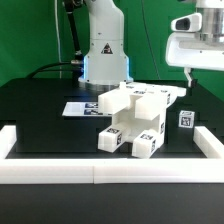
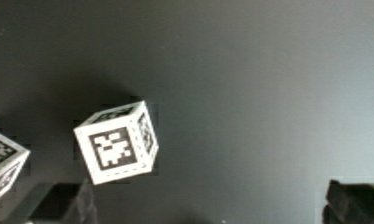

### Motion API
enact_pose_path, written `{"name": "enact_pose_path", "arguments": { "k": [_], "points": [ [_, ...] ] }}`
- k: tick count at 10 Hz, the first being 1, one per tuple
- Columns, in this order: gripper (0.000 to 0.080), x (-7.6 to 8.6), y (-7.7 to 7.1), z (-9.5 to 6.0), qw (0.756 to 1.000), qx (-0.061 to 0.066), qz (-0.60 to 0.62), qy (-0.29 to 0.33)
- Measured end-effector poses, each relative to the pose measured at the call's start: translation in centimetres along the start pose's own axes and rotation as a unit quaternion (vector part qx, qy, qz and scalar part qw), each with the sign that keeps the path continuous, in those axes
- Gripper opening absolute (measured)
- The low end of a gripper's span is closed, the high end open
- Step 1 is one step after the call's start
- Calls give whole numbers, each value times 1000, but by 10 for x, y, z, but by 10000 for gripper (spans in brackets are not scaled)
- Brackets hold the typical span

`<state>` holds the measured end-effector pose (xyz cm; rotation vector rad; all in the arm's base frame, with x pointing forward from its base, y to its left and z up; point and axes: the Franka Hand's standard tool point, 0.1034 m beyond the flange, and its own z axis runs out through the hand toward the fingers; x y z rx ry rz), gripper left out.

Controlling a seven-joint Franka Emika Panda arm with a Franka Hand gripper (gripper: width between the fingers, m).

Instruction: Assemble chair

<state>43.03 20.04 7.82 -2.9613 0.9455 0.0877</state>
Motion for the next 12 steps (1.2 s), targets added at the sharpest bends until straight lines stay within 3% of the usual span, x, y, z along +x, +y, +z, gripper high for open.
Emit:
{"name": "enact_pose_path", "arguments": {
  "k": [4, 12],
  "points": [
    [648, 1, 6, 9, 1000, -8, -9, -3],
    [648, 19, 17, 8, 999, -10, -44, 0]
  ]
}}
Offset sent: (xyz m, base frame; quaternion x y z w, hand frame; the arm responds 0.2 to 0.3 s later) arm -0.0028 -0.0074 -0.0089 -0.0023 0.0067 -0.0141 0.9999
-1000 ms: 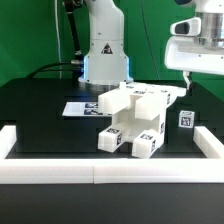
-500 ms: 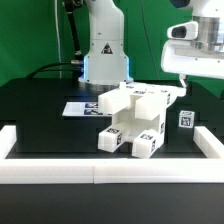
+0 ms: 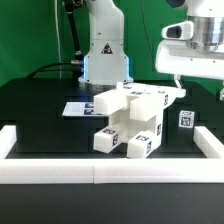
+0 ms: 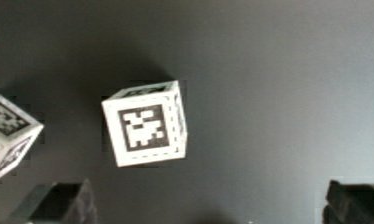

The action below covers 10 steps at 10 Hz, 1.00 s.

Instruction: Assemble chair

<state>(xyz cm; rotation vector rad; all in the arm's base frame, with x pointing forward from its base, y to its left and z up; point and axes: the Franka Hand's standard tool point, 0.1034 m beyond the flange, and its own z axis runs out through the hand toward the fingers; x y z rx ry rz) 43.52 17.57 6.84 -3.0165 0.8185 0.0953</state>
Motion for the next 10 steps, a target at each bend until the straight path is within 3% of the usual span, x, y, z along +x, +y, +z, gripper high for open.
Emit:
{"name": "enact_pose_path", "arguments": {
  "k": [6, 10],
  "points": [
    [648, 32, 24, -3, 999, -2, -38, 7],
    [648, 43, 33, -5, 999, -1, -49, 9]
  ]
}}
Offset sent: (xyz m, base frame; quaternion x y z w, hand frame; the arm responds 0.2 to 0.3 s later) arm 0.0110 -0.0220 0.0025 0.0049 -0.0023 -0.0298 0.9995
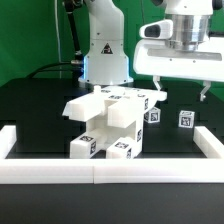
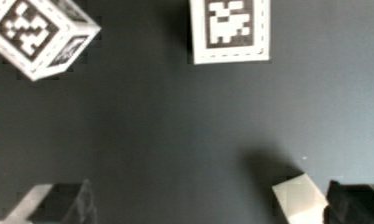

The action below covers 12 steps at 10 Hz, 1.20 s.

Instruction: Assemble chair

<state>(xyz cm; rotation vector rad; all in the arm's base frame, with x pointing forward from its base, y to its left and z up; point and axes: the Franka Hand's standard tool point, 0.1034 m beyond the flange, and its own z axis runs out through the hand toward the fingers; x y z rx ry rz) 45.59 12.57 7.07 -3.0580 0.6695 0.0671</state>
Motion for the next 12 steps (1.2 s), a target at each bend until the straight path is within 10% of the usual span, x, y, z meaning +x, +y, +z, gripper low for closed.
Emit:
{"name": "enact_pose_path", "arguments": {
  "k": [12],
  "points": [
    [648, -31, -25, 32, 1000, -6, -25, 16]
  ]
}}
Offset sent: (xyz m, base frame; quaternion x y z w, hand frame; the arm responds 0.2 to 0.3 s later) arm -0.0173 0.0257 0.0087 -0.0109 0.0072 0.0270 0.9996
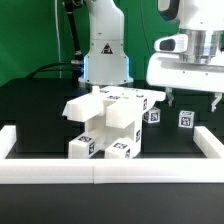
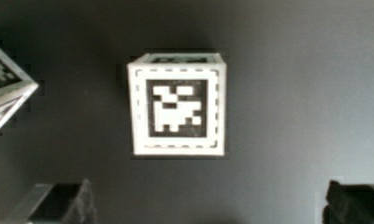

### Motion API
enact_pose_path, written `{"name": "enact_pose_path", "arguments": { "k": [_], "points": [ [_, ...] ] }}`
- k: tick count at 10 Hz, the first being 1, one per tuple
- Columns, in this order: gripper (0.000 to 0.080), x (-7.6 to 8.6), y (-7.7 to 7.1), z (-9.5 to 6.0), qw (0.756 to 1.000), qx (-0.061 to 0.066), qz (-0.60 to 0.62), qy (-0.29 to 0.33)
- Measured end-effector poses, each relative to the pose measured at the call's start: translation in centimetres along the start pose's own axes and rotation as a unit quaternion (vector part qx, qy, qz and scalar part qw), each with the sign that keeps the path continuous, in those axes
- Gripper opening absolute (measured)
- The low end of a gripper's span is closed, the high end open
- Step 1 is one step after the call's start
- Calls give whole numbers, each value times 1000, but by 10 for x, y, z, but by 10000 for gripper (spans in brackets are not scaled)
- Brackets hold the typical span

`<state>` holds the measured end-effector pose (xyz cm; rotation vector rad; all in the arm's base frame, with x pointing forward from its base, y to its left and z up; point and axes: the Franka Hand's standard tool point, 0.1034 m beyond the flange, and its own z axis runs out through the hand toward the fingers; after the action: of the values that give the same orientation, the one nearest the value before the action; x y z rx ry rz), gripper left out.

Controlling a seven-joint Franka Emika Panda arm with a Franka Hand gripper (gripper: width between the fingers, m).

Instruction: Assemble chair

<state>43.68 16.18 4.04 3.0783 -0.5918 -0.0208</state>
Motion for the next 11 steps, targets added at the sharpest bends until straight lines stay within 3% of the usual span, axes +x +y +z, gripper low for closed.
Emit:
{"name": "enact_pose_path", "arguments": {
  "k": [4, 5, 7, 11],
  "points": [
    [648, 0, 1, 1, 1000, 0, -2, 0],
    [648, 4, 6, 1, 1000, 12, -11, 18],
    [648, -1, 8, 10, 999, 15, -16, 30],
    [648, -10, 7, 23, 999, 9, -26, 29]
  ]
}}
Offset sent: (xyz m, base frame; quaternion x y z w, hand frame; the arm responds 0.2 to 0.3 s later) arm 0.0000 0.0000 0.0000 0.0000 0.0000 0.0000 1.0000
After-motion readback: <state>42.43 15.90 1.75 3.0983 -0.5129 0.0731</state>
